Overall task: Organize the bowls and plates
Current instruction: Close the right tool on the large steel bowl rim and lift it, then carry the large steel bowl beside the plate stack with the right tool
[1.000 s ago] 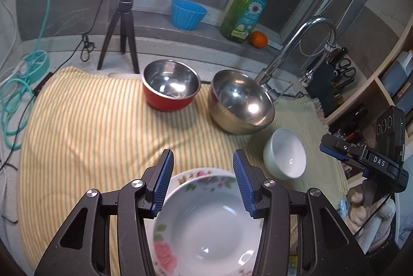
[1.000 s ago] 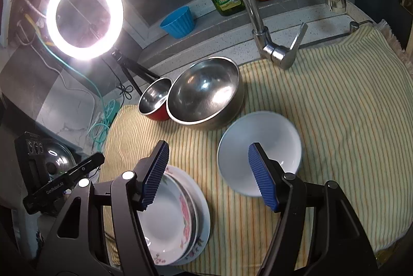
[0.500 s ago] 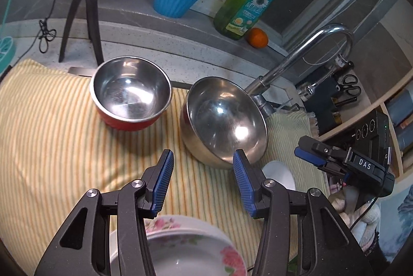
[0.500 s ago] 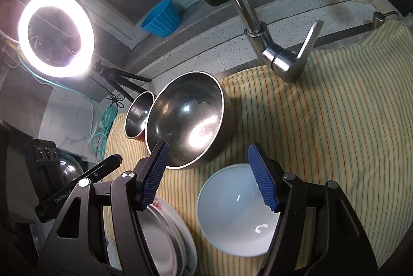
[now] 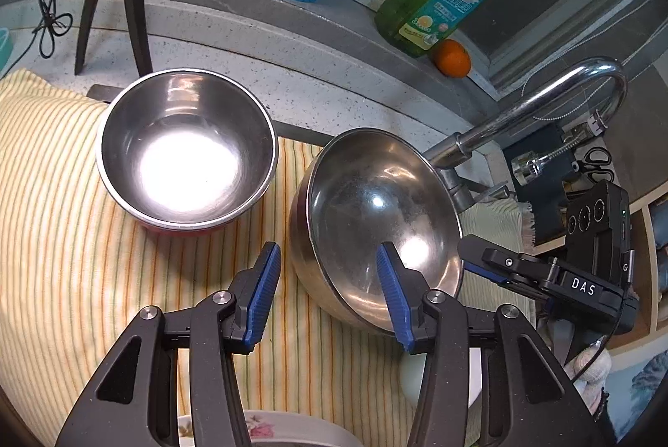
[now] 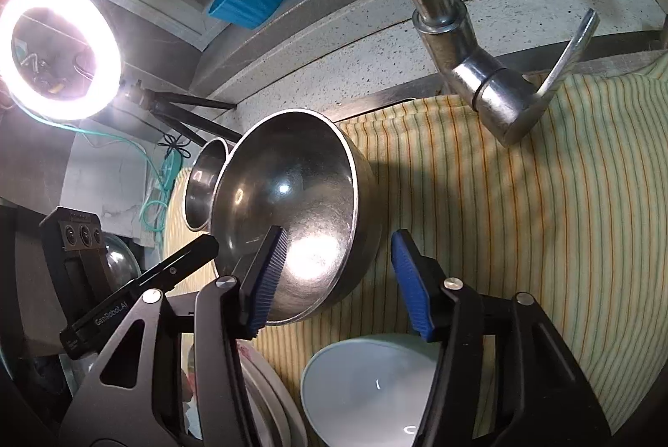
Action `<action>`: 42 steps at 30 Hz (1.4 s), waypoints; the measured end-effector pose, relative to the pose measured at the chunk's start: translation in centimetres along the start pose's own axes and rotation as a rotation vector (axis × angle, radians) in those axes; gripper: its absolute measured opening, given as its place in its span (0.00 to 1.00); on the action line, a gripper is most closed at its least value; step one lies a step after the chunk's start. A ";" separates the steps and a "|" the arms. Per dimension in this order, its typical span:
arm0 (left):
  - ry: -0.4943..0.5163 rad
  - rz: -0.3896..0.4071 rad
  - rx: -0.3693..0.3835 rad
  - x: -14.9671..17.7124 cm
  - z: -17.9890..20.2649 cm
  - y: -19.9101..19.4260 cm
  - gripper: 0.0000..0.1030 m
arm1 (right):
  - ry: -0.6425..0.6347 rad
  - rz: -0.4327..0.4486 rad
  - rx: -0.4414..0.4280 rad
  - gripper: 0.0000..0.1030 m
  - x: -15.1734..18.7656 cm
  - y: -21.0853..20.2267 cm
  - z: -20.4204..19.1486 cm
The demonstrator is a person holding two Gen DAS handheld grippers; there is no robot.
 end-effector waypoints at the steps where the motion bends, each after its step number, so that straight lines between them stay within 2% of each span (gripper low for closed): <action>1: 0.002 -0.004 -0.001 0.0 0.1 0.2 0.45 | 0.000 -0.008 0.004 0.48 0.0 0.3 0.1; 4: 0.017 -0.011 -0.009 0.0 0.4 0.7 0.42 | -0.003 -0.032 0.008 0.36 -0.1 1.1 0.2; 9: 0.046 -0.014 -0.030 -0.1 0.8 1.3 0.37 | -0.011 -0.044 0.030 0.26 0.2 1.6 0.4; 17: 0.068 -0.011 -0.045 0.0 1.1 1.2 0.36 | -0.043 -0.022 0.093 0.24 0.5 1.6 -0.3; 24: 0.092 0.016 -0.041 0.4 1.3 -0.6 0.36 | -0.069 0.002 0.106 0.24 1.2 0.8 -1.6; 34: 0.116 0.098 -0.023 1.2 0.8 -5.9 0.36 | -0.151 0.064 0.112 0.24 3.4 -1.5 -6.9; 42: 0.117 0.155 -0.032 3.2 -1.7 -11.1 0.36 | -0.199 0.069 0.080 0.24 6.8 -1.3 -11.8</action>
Point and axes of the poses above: each gripper's, at about its wrist camera, not at the fingertips, and y roughly the way its jaws point, z to its right, x to its underside, the point moved 8 cm from there along y, roughly the way its jaws point, and after that the axes turned 5 degrees about -z, right-handed, at the moved point
